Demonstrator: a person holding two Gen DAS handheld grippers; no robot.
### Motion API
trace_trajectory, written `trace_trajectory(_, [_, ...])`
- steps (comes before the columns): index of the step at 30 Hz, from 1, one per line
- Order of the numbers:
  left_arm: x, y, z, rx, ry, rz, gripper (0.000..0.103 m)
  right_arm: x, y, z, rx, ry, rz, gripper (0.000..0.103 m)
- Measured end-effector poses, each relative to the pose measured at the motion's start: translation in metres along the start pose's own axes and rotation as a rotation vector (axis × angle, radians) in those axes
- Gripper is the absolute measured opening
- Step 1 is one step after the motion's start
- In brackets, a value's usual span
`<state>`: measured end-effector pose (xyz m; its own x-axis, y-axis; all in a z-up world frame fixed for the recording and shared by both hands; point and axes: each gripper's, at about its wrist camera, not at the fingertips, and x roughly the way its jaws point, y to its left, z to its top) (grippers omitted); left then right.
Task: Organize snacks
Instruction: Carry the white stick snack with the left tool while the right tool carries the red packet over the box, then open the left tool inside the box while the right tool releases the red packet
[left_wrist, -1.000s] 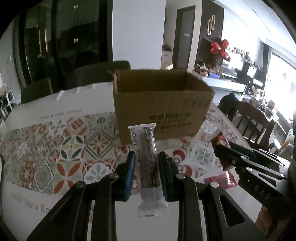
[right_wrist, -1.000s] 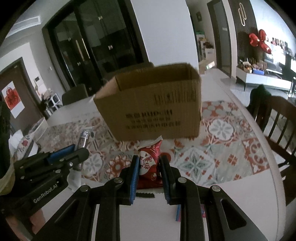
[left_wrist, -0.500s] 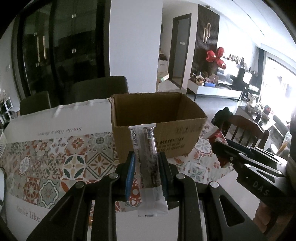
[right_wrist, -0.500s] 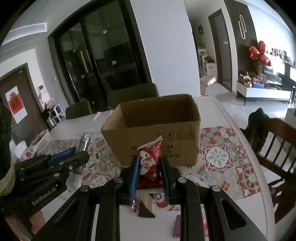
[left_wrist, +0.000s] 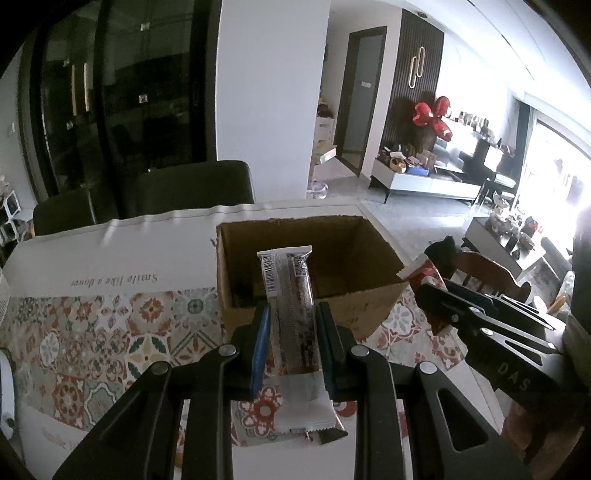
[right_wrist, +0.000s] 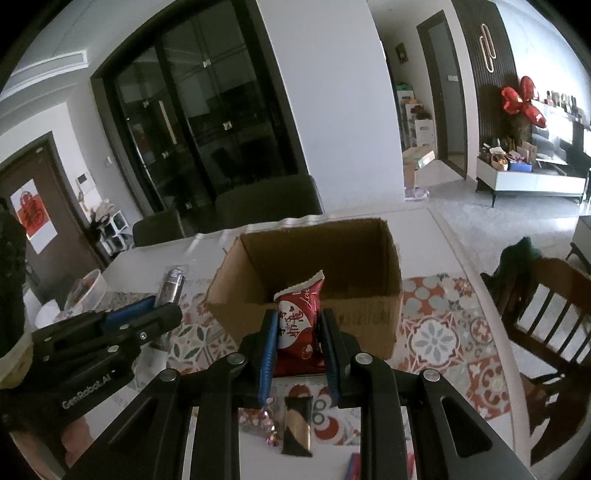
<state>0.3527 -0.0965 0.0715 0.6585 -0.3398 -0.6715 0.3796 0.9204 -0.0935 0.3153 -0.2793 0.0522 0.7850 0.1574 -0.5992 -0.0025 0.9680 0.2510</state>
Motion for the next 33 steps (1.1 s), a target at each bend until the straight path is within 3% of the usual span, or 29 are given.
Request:
trace_trajectory(24, [0.112, 0.011, 0.083, -0.026, 0.125, 0.035, 0.026, 0.088, -0.015, 0.077, -0.014, 0.146, -0.026, 0.024])
trace_trajectory(27, [0.125, 0.01, 0.084, -0.03, 0.154, 0.037, 0.029, 0.096, -0.018, 0.078, -0.008, 0.157, -0.04, 0.024])
trace_trajectory(31, [0.125, 0.011, 0.083, -0.02, 0.139, 0.076, 0.049, 0.102, -0.023, 0.078, -0.001, 0.167, -0.048, 0.025])
trace_trajectory(33, [0.118, 0.013, 0.08, -0.017, 0.123, 0.091, 0.053, 0.102, -0.027, 0.077, 0.011, 0.162, -0.055, 0.026])
